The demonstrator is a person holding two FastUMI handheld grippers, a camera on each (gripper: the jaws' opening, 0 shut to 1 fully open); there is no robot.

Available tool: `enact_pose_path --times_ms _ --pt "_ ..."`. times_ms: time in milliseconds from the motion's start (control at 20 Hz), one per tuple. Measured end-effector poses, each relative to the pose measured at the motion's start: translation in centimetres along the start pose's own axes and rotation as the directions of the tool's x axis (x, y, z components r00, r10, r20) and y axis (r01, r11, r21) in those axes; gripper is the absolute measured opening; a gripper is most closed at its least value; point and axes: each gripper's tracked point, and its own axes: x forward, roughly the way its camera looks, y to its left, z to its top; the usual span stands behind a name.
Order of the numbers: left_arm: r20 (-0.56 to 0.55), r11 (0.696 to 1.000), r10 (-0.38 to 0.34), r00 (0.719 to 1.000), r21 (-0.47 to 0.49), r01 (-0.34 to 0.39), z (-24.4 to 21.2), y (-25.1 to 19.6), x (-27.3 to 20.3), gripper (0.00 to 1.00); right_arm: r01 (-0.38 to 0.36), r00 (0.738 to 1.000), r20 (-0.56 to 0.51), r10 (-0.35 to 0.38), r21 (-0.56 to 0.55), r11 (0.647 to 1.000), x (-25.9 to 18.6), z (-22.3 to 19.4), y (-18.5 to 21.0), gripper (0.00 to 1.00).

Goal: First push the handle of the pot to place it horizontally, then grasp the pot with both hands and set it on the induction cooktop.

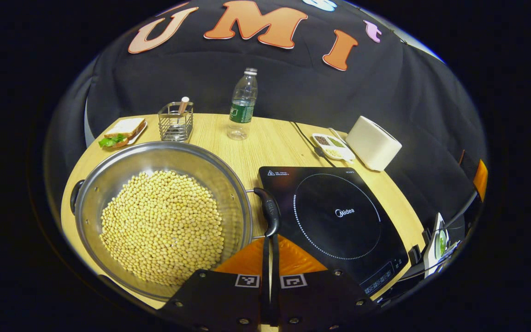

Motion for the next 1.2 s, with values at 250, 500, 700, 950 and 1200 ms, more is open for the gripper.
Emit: enact_pose_path --times_ms 250,500,700,950,1200 --pt "0.079 0.999 0.018 0.997 0.045 -0.022 2.2 2.6 -5.8 0.01 -0.083 0.988 -0.127 0.088 0.044 0.996 3.7 -2.0 4.8 0.93" --pt "0.138 0.993 0.112 0.984 -0.037 -0.108 5.2 10.4 -11.2 0.52 -0.144 0.952 -0.261 0.162 0.087 0.986 7.7 -4.2 9.4 0.93" --pt "0.149 0.969 0.243 0.958 -0.075 -0.234 7.0 18.5 -14.5 0.8 -0.147 0.911 -0.369 0.183 0.124 0.981 10.9 -5.8 11.5 0.93" --pt "0.074 0.933 0.354 0.932 0.048 -0.358 6.7 25.9 -16.1 0.91 -0.085 0.831 -0.528 0.173 0.188 0.979 14.8 -8.9 12.9 0.9" --pt "0.075 0.93 0.347 0.935 0.1 -0.353 8.1 28.1 -14.6 0.9 -0.006 0.758 -0.639 0.134 0.198 0.98 16.6 -11.7 12.8 0.87"
